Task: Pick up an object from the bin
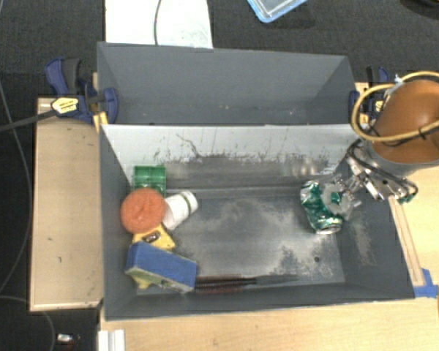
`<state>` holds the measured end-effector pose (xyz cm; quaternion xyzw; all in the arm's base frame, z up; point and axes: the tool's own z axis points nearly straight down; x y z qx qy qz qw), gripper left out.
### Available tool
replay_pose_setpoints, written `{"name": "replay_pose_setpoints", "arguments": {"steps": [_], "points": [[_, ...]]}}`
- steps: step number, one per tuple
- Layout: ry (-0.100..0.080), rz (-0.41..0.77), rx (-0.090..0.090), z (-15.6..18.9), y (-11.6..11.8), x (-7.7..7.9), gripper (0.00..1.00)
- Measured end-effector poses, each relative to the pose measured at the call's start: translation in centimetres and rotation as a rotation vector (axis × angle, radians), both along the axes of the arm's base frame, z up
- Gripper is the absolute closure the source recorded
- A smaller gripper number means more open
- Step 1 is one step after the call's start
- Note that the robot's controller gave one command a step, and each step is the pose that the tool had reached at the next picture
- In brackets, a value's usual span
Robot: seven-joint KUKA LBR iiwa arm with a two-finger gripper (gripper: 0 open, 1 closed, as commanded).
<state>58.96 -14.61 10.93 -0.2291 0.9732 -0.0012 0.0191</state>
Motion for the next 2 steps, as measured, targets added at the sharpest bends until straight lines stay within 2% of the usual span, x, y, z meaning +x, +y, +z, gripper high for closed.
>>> {"name": "replay_pose_setpoints", "arguments": {"steps": [1, 2], "points": [[0.005, 0.294, -0.008, -0.85, 0.55, -0.31, 1.00], [-0.006, 0.282, -0.010, -1.43, 0.41, -0.51, 1.00]]}}
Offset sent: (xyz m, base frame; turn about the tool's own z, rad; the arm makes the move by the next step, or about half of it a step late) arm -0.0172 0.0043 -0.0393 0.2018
